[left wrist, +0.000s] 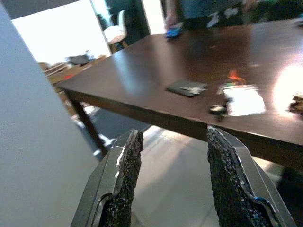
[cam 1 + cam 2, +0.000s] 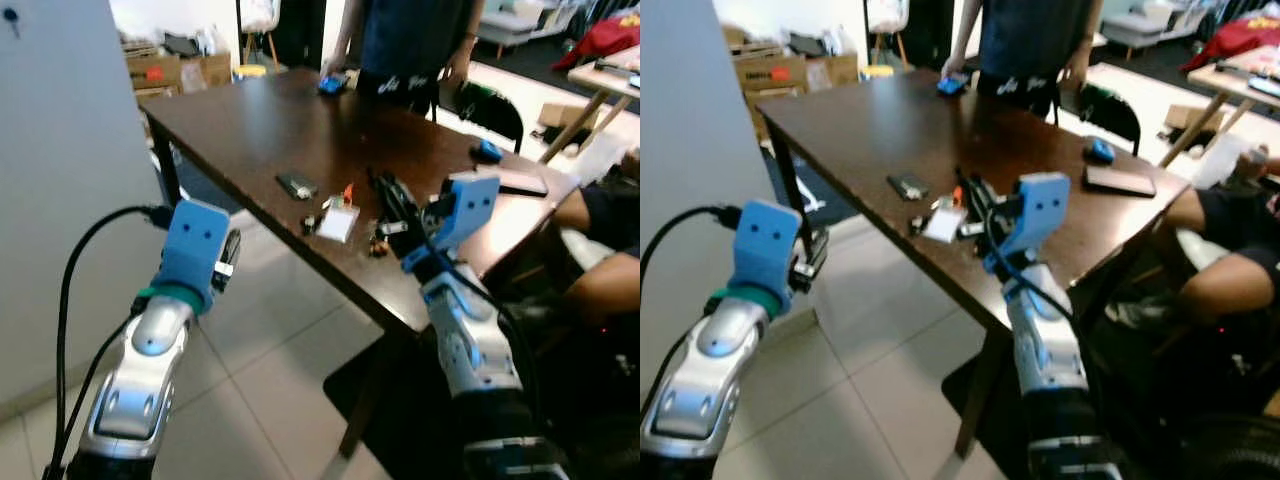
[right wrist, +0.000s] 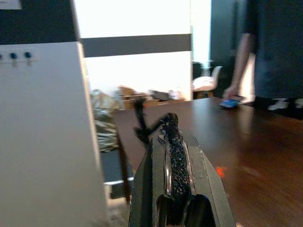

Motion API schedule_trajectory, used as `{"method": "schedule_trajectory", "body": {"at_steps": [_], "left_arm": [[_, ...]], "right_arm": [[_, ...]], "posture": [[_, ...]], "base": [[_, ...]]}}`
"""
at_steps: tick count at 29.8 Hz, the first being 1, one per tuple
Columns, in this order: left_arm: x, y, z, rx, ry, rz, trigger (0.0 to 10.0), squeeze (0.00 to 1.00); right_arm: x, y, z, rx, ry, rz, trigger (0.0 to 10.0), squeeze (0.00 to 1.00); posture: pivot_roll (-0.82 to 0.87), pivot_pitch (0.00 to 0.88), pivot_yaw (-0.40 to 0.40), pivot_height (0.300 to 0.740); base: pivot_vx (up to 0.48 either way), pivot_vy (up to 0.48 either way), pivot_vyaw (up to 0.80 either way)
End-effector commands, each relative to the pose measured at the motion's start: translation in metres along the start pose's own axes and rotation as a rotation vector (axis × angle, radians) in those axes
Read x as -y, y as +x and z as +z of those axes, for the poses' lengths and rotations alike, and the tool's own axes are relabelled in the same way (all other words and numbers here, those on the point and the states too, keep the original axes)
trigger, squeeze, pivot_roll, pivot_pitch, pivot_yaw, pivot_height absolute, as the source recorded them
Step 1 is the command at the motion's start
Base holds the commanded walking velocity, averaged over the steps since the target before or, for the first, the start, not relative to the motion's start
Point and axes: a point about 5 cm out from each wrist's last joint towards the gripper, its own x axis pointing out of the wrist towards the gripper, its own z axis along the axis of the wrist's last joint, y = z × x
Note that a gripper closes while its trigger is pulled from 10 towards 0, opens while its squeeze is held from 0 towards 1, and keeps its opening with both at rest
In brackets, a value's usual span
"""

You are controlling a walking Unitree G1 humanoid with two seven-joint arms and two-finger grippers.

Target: Hang keys on a hook

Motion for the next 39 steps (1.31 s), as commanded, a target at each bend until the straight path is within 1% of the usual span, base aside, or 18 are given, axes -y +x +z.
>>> {"method": "schedule_trajectory", "body": {"at_steps": [1, 25, 39], "left_arm": [[-0.0001, -0.0009, -0.0059, -0.018, 0.004, 0.004, 10.0, 0.0], [-0.0018, -0.001, -0.0063, -0.014, 0.006, 0.008, 10.0, 0.0], [-0.0002, -0.0002, -0.0044, -0.001, 0.005, 0.002, 10.0, 0.0]], "right_arm": [[0.0007, -0.0014, -0.0013, 0.002, 0.014, -0.009, 10.0, 0.0], [0.0011, -0.0009, -0.0016, -0.003, -0.008, -0.007, 10.0, 0.0], [0.0004, -0.0003, -0.0031, -0.007, -0.006, -0.003, 10.0, 0.0]], "posture": [[0.09, 0.012, 0.016, 0.74], [0.09, 0.016, 0.018, 0.74], [0.09, 0.017, 0.016, 0.74]], "base": [[-0.375, 0.0, 0.0], [-0.35, 0.0, 0.0], [0.0, 0.0, 0.0]]}}
